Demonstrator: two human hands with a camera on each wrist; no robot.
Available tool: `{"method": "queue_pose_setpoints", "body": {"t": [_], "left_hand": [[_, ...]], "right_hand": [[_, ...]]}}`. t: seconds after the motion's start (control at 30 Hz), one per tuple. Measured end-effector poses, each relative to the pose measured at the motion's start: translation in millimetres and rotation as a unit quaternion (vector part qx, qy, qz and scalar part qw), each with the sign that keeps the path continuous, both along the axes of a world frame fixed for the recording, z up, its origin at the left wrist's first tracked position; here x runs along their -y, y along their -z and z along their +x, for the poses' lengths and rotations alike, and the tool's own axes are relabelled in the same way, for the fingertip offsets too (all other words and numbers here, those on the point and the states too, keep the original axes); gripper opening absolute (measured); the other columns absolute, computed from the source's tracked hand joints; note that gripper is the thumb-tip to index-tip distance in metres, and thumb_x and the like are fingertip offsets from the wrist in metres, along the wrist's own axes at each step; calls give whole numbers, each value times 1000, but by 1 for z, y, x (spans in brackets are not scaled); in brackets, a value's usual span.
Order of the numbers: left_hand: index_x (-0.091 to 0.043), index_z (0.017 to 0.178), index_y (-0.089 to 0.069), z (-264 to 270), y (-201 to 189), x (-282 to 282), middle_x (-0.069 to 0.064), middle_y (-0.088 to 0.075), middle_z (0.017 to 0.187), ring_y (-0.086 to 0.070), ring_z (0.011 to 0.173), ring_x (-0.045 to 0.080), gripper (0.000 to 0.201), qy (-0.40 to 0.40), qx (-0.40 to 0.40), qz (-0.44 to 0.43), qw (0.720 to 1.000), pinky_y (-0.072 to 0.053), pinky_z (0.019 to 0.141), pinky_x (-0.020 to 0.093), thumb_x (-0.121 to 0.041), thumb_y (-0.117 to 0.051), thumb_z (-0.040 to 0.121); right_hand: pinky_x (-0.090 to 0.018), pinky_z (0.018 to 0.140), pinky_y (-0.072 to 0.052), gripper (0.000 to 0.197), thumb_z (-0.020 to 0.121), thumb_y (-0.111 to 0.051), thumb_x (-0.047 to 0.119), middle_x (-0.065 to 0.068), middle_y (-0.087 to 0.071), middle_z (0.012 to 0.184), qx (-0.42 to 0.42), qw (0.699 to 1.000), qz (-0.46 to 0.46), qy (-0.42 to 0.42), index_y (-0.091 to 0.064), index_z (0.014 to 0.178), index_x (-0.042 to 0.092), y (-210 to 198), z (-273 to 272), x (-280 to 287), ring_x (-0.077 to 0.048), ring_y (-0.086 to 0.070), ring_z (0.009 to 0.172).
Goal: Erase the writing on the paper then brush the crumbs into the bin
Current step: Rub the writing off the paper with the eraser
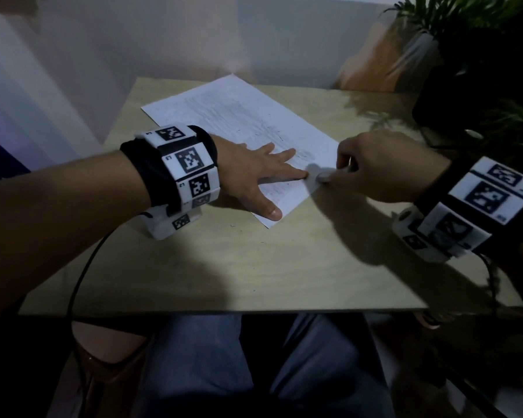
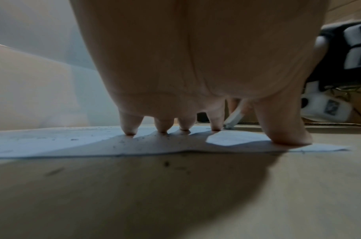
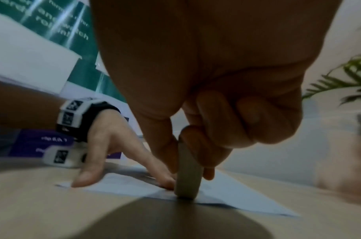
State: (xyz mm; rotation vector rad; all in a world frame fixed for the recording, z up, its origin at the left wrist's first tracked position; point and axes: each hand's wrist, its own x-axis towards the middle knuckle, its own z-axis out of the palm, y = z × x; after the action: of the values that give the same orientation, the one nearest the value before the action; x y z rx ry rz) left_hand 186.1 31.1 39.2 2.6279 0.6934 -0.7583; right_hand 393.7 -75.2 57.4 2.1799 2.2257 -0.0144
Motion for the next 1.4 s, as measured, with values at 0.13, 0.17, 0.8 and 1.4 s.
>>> {"method": "queue_pose_setpoints", "body": {"t": [0.13,0.17,0.8,1.4], "left_hand": [[-54,157,5,-1,1,-1,-15,26,166,23,154,17,91,-1,5,-4,1000,7,125,56,-69,-56,91],[-54,157,5,-1,1,-1,-15,26,166,23,154,17,92,0,4,-4,1000,7,125,56,-70,-56,90],[-53,157,7,0,0,0,-15,26,166,23,154,17,91,3,-1,0,1000,7,125,56,-69,-54,91],[-52,157,8,0,-2,0,-14,26,166,23,154,17,91,4,-7,2,1000,7,125,55,-70,-53,91]], "right_hand": [[-33,62,-36,35,89,-59,56,8,-57,73,-32,996,-20,-78,-58,85,22,3,-20,17,-19,-53,69],[-30,62,-34,36,86,-59,60,11,-57,72,-58,994,-45,-84,-60,86,24,0,-22,19,-12,-52,67],[-36,65,-48,37,87,-58,57,-1,-62,76,7,999,12,-41,-58,82,21,5,-8,6,-28,-56,73],[-33,65,-40,44,83,-55,64,2,-65,79,-22,1000,6,-14,-65,86,21,-1,1,2,-24,-57,74]]}}
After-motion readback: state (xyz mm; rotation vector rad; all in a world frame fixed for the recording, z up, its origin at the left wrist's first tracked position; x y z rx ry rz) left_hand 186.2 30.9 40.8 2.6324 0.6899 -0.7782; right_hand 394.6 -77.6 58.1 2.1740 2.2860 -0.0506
